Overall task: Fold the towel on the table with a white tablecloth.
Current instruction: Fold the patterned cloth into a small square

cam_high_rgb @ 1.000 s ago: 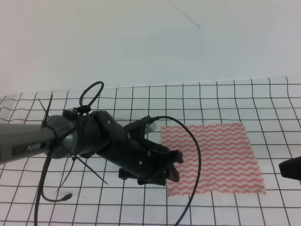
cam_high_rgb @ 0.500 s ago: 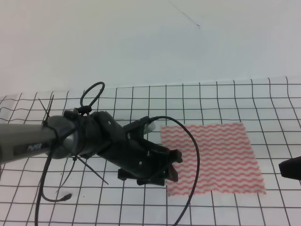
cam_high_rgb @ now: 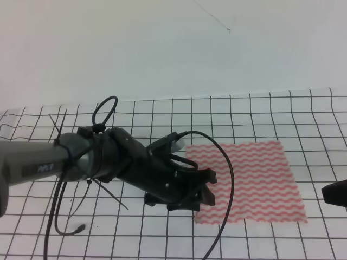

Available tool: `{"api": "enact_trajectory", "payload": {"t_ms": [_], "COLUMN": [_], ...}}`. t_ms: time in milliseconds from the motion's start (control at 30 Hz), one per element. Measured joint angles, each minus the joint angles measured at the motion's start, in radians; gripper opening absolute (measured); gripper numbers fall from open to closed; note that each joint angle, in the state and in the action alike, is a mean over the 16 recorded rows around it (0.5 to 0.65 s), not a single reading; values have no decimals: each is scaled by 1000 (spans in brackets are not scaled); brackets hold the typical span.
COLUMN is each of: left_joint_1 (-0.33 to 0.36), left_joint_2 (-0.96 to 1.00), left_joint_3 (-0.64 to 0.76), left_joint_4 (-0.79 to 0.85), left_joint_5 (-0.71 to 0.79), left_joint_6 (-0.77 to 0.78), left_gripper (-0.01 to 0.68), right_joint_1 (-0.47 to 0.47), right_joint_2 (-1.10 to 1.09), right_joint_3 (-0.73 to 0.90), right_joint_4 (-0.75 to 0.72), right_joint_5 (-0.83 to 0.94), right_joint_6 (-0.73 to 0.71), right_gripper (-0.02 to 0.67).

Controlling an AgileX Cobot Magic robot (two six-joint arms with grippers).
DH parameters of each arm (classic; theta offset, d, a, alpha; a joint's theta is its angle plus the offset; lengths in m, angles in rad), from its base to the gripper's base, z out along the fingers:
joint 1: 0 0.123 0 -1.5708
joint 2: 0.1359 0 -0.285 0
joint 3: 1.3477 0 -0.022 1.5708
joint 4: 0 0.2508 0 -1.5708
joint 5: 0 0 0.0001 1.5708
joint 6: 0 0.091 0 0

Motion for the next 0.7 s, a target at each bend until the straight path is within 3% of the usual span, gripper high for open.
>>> {"api": "enact_trajectory", "payload": {"t_ms": [300, 700], "left_joint_1": [0, 0], "left_joint_2": [-3, -43], "left_joint_3": [-19, -22], "left_joint_4": [-4, 127], "left_joint_5": [24, 34], "left_joint_6": [28, -46], "left_gripper": [247, 239], "right_joint_1": [0, 0], "right_joint_2": [0, 1], "right_joint_3": [0, 0], "right_joint_4": [0, 1], "right_joint_5": [-1, -3], "right_joint_6": [0, 0], "right_gripper": [-1, -1]}}
